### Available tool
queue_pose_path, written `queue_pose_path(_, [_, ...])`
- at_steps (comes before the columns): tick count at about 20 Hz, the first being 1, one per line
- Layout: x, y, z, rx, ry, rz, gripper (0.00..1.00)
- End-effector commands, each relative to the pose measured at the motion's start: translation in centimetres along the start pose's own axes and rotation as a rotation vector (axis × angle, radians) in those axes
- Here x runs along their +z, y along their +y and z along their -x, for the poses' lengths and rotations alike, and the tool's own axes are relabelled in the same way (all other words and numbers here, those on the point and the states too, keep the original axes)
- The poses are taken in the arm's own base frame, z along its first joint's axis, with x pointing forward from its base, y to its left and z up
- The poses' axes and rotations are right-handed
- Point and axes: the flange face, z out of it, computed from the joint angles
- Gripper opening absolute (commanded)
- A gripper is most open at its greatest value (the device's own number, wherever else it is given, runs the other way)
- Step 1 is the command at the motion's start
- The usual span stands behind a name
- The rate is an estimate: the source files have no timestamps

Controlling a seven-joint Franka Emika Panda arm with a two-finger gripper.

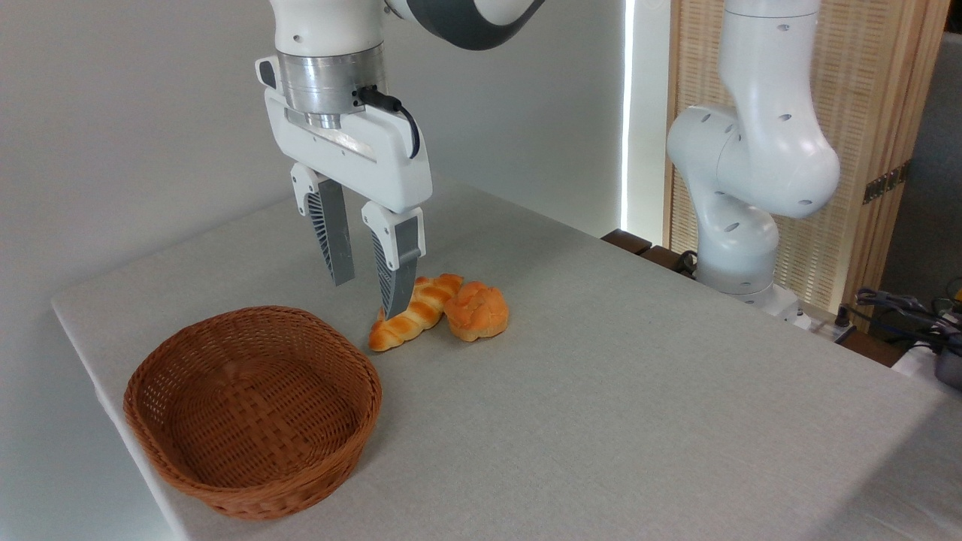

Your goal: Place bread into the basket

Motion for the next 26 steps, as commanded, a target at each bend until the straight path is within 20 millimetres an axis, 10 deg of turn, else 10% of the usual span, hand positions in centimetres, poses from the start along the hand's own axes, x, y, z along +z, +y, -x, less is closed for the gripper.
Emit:
queue_pose_path(1, [-0.4, 0.0, -0.1, -0.003, -0.003, 0.001, 1.0])
queue_pose_path(18, [0.5, 1.2, -1.0, 0.025, -0.018, 0.014, 1.0])
queue_pose_path(26, [6.1, 5.3, 0.4, 0.126, -0.097, 0.094, 1.0])
